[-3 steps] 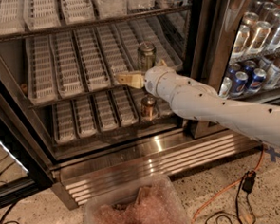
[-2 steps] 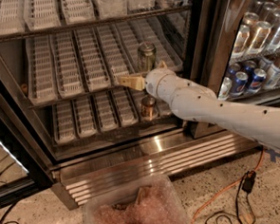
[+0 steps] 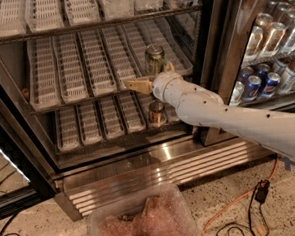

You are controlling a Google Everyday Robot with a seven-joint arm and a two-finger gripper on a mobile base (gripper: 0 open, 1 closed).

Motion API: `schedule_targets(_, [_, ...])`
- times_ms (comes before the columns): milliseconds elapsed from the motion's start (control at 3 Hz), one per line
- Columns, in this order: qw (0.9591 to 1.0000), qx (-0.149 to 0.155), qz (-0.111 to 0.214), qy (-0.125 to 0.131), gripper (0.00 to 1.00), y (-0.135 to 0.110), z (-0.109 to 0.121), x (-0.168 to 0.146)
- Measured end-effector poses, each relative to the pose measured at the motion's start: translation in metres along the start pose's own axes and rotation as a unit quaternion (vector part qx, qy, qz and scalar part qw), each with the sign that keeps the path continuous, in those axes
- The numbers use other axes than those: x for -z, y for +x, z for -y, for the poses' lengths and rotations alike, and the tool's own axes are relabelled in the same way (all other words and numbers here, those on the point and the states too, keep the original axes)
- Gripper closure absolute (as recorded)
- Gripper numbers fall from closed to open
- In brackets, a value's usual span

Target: Pick green can from middle shelf of fridge

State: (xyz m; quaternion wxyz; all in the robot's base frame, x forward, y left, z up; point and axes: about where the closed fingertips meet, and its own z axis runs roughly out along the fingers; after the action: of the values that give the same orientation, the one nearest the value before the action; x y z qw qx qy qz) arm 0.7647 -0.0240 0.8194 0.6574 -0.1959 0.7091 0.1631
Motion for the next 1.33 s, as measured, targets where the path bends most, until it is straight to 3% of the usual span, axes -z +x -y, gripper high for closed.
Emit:
schedule_targets(667, [0.9995, 0.006, 0.032, 0.004, 0.0, -0.018, 0.007, -0.015])
schedule_targets(1000, [0.9995, 0.005, 0.031, 0.008, 0.0, -0.016, 0.011, -0.021])
schedule_targets(1333, [0.9998, 0.008, 0.018, 0.007, 0.19, -0.006, 0.011, -0.028])
